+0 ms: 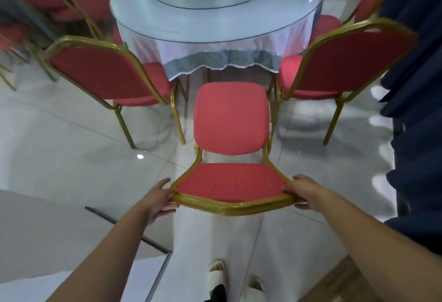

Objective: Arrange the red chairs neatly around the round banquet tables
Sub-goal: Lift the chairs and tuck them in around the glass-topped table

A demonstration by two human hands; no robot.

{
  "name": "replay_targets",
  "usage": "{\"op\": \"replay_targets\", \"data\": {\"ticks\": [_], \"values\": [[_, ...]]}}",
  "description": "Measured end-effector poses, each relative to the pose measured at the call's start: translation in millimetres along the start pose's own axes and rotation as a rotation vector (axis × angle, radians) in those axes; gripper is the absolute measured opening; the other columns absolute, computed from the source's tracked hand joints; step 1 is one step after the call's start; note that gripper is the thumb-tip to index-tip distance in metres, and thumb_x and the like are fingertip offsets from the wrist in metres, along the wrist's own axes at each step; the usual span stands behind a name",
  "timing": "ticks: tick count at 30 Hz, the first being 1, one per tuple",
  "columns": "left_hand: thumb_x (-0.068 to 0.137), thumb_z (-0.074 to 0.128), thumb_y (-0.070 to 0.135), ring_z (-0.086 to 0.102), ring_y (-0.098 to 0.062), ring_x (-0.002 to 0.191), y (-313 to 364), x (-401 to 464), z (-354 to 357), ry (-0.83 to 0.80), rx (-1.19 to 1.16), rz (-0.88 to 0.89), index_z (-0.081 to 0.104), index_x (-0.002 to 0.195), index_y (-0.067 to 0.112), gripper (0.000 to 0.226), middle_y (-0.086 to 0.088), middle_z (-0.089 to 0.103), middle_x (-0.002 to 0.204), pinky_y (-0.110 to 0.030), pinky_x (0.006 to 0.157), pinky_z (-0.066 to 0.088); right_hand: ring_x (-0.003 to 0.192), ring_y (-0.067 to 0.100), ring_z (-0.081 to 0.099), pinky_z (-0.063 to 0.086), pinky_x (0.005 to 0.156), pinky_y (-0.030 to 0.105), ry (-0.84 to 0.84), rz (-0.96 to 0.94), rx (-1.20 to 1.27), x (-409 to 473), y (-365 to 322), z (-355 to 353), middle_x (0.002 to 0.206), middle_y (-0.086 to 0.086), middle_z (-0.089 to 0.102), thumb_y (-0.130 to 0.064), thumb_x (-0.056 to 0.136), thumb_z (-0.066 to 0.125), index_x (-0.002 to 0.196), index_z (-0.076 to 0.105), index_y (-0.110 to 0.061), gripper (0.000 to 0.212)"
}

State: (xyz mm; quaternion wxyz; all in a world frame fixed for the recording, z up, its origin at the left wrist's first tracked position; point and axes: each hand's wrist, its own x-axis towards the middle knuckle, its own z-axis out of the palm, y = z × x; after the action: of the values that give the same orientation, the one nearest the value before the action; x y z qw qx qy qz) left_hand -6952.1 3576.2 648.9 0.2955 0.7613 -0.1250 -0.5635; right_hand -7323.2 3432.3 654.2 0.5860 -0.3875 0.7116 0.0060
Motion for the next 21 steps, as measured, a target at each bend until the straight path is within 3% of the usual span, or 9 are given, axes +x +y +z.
{"op": "replay_targets", "data": {"ticks": [3, 5, 7, 8, 11, 17, 21], "values": [[0.096, 0.059, 0.018, 0.073, -0.026, 0.088, 22, -20, 8, -0.042, -0.086, 0.115, 0.051, 0.135, 0.032, 0.043, -0.004, 0.069, 0.116, -0.041, 0.086, 0.057, 0.095, 0.026, 0.065, 0.053, 0.082, 0.041, 0.042, -0.139, 0.188, -17, -17, -18, 0.111, 0.007, 0.062, -0.024, 0.089, 0.068, 0.144, 0.04, -0.019, 0.062], [0.096, 0.058, 0.015, 0.071, -0.029, 0.1, 34, -30, 13, -0.035, -0.091, 0.18, 0.052, 0.13, 0.041, 0.043, -0.003, 0.065, 0.12, -0.043, 0.09, 0.056, 0.098, 0.025, 0.063, 0.051, 0.082, 0.038, 0.073, -0.237, 0.193, -28, -27, -21, 0.116, 0.007, 0.062, -0.028, 0.092, 0.066, 0.141, 0.045, -0.02, 0.054], [0.096, 0.058, 0.013, 0.068, -0.029, 0.102, 46, -32, 18, -0.013, -0.052, 0.225, 0.047, 0.129, 0.048, 0.049, -0.005, 0.063, 0.118, -0.045, 0.091, 0.056, 0.107, 0.023, 0.057, 0.046, 0.088, 0.036, 0.114, -0.332, 0.098, -37, -38, -20, 0.13, 0.006, 0.057, -0.031, 0.094, 0.063, 0.138, 0.046, -0.024, 0.047], [0.095, 0.059, 0.013, 0.066, -0.028, 0.103, 52, -31, 19, 0.007, -0.031, 0.244, 0.044, 0.131, 0.048, 0.052, -0.008, 0.061, 0.119, -0.046, 0.088, 0.057, 0.115, 0.023, 0.053, 0.043, 0.093, 0.036, 0.124, -0.371, 0.049, -38, -44, -18, 0.138, 0.006, 0.051, -0.033, 0.095, 0.062, 0.145, 0.041, -0.026, 0.054], [0.092, 0.063, 0.012, 0.061, -0.024, 0.103, 69, -14, 17, 0.057, 0.009, 0.265, 0.044, 0.139, 0.036, 0.056, -0.01, 0.051, 0.132, -0.042, 0.081, 0.056, 0.129, 0.024, 0.045, 0.041, 0.097, 0.036, 0.13, -0.432, -0.046, -36, -69, -13, 0.143, 0.007, 0.044, -0.034, 0.094, 0.063, 0.151, 0.027, -0.033, 0.068], [0.092, 0.063, 0.011, 0.06, -0.026, 0.105, 120, 32, 4, -0.034, 0.066, 0.266, 0.055, 0.132, 0.02, 0.042, -0.006, 0.06, 0.115, -0.041, 0.088, 0.054, 0.113, 0.019, 0.049, 0.043, 0.09, 0.033, 0.115, -0.396, -0.129, -20, -135, -10, 0.137, 0.006, 0.048, -0.036, 0.093, 0.063, 0.151, 0.029, -0.032, 0.068], [0.091, 0.064, 0.016, 0.056, -0.023, 0.113, 167, 58, -5, -0.014, 0.176, 0.304, 0.055, 0.133, 0.024, 0.044, -0.009, 0.054, 0.132, -0.043, 0.099, 0.048, 0.112, 0.018, 0.05, 0.044, 0.096, 0.036, 0.13, -0.401, -0.144, -8, -169, -8, 0.135, 0.005, 0.049, -0.035, 0.093, 0.064, 0.149, 0.034, -0.028, 0.064]]}}
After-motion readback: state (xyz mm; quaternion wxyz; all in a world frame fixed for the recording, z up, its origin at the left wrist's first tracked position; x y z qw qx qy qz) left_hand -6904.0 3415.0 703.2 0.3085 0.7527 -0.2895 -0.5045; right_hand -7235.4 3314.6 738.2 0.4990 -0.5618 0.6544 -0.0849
